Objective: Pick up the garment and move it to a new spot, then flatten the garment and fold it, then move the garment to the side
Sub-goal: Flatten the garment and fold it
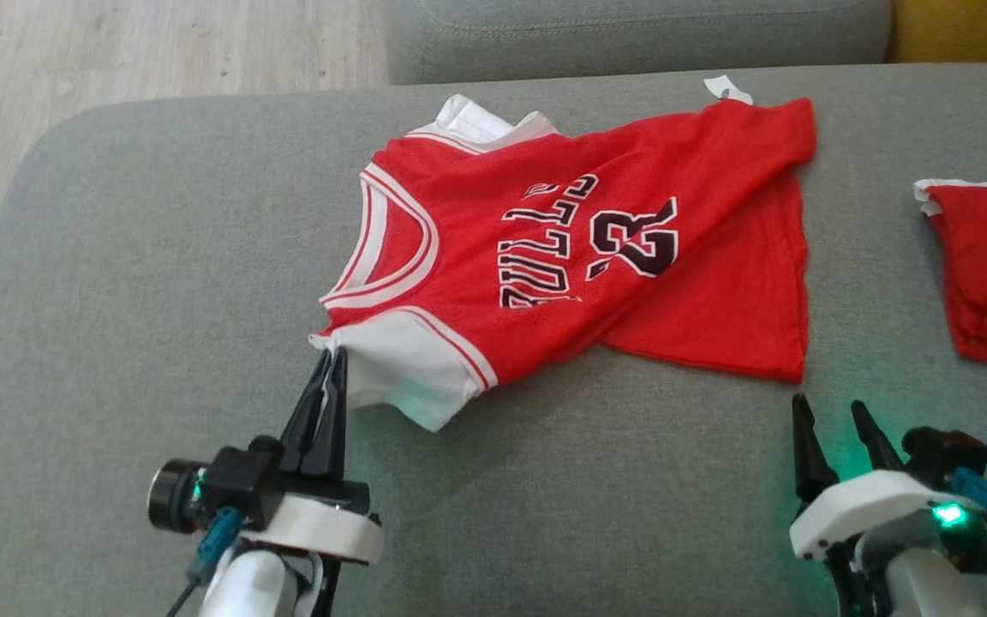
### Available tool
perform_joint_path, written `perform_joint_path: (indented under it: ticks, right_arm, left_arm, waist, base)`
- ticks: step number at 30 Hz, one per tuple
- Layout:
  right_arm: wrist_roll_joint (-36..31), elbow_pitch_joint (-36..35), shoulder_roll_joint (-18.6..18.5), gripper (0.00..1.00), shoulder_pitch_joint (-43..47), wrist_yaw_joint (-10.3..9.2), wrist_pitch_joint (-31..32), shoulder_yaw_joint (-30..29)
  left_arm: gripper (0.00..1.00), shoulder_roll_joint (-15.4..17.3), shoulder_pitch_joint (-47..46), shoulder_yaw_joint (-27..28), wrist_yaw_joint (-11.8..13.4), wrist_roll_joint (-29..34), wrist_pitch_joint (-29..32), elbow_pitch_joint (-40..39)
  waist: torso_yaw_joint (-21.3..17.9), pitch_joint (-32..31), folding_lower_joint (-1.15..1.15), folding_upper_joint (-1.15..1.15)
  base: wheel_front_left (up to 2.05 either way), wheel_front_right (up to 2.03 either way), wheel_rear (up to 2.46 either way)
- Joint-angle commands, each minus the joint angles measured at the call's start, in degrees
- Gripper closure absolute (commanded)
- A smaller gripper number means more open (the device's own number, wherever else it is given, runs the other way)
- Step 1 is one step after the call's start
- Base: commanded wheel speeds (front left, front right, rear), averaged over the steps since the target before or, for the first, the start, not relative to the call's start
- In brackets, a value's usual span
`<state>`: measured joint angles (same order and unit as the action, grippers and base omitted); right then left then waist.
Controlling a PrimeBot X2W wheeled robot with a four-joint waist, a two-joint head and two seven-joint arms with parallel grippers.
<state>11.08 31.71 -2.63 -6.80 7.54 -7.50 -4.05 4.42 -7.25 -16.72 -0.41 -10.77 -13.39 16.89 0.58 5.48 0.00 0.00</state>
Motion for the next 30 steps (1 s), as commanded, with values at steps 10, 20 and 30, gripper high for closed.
perform_joint_path:
  ticks: [10, 20, 30]
  right_arm:
    - [3.37, 10.06, -0.25, 0.00, -10.83, -0.05, -0.59, 1.39]
    - [2.63, 19.34, -0.25, 1.00, -15.09, -0.05, -2.02, 3.56]
    - [-0.11, 17.90, -0.25, 1.00, -16.62, -0.05, -5.43, 3.35]
  left_arm:
    - [1.00, -0.25, -2.76, 1.02, -0.31, 0.39, -1.53, -3.36]
    - [1.00, -0.15, -3.20, 1.35, -0.53, 0.52, -1.60, -3.19]
    - [1.00, 0.64, -2.82, 4.61, -0.39, -0.84, -1.60, -4.17]
  waist:
    - [1.92, 1.69, 0.00, 0.00]
    - [2.40, 1.97, 0.00, 0.00]
    - [-0.50, -1.86, 0.00, 0.00]
  base:
    - [0.00, 0.00, 0.00]
    - [0.00, 0.00, 0.00]
    - [0.00, 0.00, 0.00]
